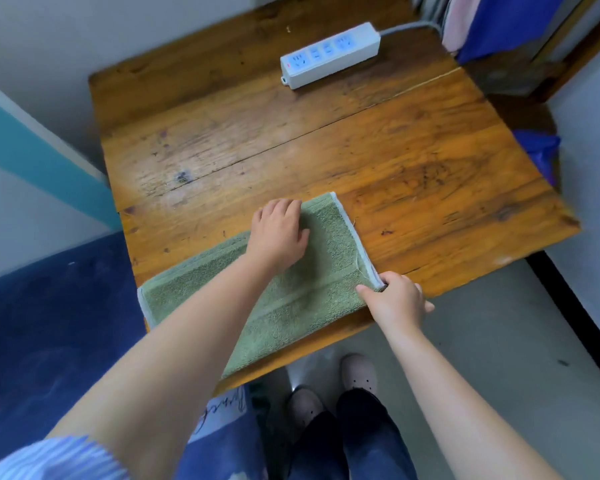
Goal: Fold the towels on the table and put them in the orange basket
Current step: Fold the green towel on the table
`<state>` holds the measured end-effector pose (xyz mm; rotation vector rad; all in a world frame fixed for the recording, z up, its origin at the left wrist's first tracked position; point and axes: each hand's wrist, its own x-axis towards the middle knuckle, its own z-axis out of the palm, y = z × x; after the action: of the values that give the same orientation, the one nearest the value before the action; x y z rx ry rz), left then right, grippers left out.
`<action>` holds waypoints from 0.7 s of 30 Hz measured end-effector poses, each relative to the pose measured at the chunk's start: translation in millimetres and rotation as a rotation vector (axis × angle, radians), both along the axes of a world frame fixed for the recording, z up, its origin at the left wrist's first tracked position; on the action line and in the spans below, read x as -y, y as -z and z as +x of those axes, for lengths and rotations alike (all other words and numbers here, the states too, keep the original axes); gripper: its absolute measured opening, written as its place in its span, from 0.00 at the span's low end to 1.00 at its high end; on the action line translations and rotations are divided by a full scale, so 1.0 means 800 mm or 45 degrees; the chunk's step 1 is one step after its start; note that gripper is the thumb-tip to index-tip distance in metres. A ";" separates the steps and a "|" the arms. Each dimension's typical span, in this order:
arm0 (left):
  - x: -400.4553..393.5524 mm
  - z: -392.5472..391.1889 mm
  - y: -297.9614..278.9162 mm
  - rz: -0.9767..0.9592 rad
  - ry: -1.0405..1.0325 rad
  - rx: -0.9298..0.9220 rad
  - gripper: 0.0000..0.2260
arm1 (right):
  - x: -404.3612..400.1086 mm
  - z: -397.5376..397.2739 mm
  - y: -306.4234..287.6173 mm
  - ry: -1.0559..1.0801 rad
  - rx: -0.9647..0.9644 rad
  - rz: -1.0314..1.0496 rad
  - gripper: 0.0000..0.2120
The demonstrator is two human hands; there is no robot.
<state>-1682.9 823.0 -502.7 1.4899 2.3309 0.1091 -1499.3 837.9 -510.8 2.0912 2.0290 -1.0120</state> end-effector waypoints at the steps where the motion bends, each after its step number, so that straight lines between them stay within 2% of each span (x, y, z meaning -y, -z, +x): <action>1: -0.021 -0.001 -0.002 -0.071 0.009 0.037 0.24 | -0.009 0.001 0.000 -0.016 0.001 -0.020 0.11; 4: -0.071 0.001 -0.004 -0.233 -0.075 0.243 0.24 | -0.039 0.004 -0.002 -0.062 -0.012 -0.090 0.10; 6: -0.092 0.004 -0.008 -0.214 -0.208 0.450 0.27 | -0.057 0.006 -0.006 -0.078 -0.033 -0.119 0.06; 8: -0.106 0.007 -0.014 -0.171 -0.255 0.553 0.26 | -0.073 0.010 -0.011 -0.104 -0.052 -0.089 0.07; 12: -0.124 -0.001 -0.040 -0.177 -0.148 0.615 0.16 | -0.101 0.018 -0.027 -0.170 -0.087 0.077 0.07; 15: -0.131 -0.019 -0.071 -0.133 -0.039 0.530 0.13 | -0.123 0.014 -0.046 -0.261 -0.143 0.288 0.04; 21: -0.105 -0.064 -0.125 0.208 -0.002 0.407 0.09 | -0.145 -0.002 -0.099 -0.561 -0.323 0.870 0.04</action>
<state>-1734.2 906.8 -403.1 1.4240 2.1059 0.5105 -1501.1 953.7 -431.4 1.6252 3.1188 -0.5756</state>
